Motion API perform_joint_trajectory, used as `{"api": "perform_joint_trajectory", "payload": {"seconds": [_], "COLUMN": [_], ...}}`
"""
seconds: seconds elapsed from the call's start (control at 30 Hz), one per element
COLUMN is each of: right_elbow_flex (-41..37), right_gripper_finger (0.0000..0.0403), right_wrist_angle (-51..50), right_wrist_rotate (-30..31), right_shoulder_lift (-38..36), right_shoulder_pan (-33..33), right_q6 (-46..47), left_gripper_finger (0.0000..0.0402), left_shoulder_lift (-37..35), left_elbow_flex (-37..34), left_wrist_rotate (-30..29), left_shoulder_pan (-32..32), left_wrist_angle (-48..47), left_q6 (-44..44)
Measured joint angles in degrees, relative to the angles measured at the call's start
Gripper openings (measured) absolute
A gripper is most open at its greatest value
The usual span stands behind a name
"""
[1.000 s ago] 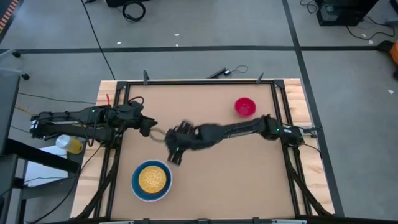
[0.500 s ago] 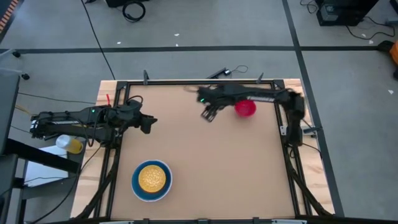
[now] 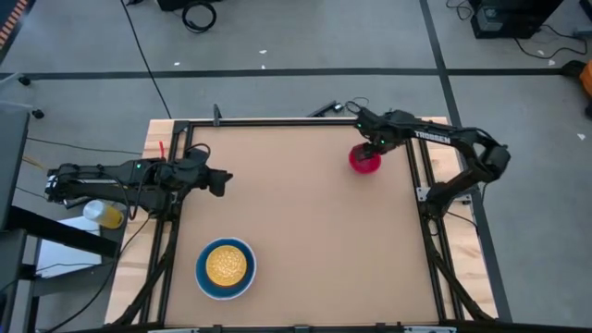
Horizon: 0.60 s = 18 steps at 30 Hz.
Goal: Nest bowls inside each other
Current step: Stack the pink bowl on top of the yellow bowl
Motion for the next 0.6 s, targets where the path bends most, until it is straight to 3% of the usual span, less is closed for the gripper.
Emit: {"api": "perform_joint_trajectory", "payload": {"seconds": [0.27, 0.6], "right_elbow_flex": [-11.0, -11.6], "right_gripper_finger": [0.0179, 0.0013], "right_wrist_angle": [12.2, 19.8], "right_wrist_rotate": [-3.7, -8.4], "right_shoulder_lift": [-1.3, -1.3], "right_shoulder_pan": [-3.3, 0.7], "right_q6": [-1.2, -2.5], "left_gripper_finger": [0.0157, 0.0157], "left_shoulder_lift": [0.0, 0.0], "left_elbow_flex": [0.0, 0.0], "left_wrist_rotate": [-1.4, -0.5], "left_shoulder_pan": [0.0, 0.0], "left_wrist_angle": [-0.1, -0.2], "left_q6": [-2.7, -4.6]}}
